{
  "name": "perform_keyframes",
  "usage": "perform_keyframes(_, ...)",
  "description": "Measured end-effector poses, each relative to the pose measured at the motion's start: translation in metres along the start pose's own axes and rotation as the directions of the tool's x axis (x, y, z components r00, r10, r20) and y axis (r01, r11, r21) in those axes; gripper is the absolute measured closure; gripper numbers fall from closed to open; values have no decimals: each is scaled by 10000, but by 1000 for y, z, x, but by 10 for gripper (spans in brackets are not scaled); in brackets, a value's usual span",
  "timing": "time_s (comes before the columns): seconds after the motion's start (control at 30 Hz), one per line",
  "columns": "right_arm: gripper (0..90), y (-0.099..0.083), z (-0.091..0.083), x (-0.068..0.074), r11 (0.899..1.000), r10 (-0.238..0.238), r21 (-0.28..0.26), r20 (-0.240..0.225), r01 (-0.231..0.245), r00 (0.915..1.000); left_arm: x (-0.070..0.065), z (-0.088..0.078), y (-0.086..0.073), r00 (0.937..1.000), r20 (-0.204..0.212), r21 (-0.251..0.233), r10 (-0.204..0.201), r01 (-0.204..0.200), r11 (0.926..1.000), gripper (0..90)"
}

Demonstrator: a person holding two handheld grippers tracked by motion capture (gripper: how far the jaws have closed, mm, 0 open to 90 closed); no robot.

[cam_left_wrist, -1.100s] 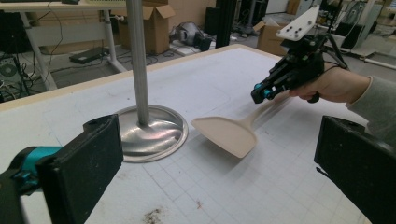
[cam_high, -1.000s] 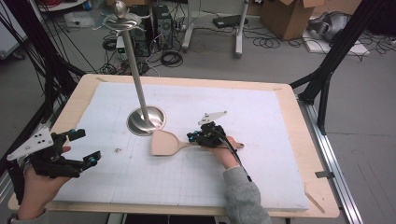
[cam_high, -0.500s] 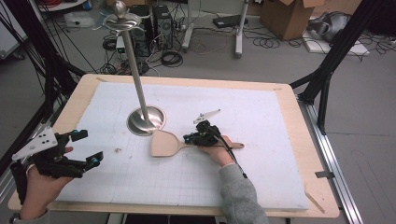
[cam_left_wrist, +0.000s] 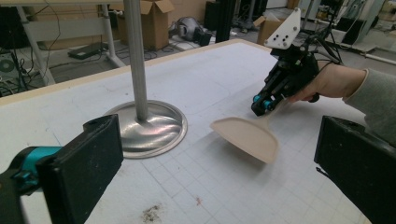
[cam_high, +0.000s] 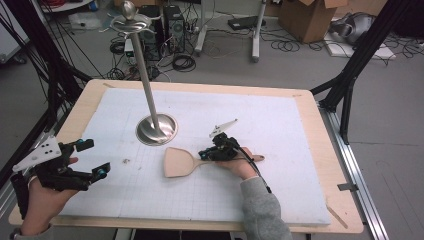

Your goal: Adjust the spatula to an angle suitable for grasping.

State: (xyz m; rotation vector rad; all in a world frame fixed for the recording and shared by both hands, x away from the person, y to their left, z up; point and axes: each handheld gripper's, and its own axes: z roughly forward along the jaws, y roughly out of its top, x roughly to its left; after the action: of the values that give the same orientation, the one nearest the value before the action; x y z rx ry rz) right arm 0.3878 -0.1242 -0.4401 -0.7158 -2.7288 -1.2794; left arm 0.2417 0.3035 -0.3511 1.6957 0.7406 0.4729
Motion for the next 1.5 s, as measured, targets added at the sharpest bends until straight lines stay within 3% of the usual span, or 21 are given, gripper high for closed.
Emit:
perform_keyframes(0.5,900,-28,-26,17,9986,-456,253,-713,475,9964,-3,4,-1,10000,74,102,-3,2,9999,17)
perform_keyframes(0.77,900,-42,-38,27,9969,-684,336,-849,714,9940,-4,6,-1,10000,79,158,22,-23,9999,17)
perform_keyframes(0.9,900,-41,-39,29,9964,-765,326,-555,784,9955,-4,8,-1,9999,143,209,55,-58,9998,17)
perform_keyframes(1.1,900,-43,-59,26,9982,-413,-455,-296,400,9987,-5,13,0,9997,221,255,137,-143,9996,17)
perform_keyframes(1.13,900,-48,-69,25,9971,-350,-679,-136,340,9993,-5,15,0,9996,202,335,171,-177,9993,17)
perform_keyframes(1.3,900,-60,-87,21,9949,-144,-998,292,173,9995,-4,21,-1,9995,271,420,139,-150,9990,17)
perform_keyframes(1.5,900,-86,-119,16,9854,458,-1682,1035,-279,9936,-4,27,1,9989,441,375,157,-173,9991,17)
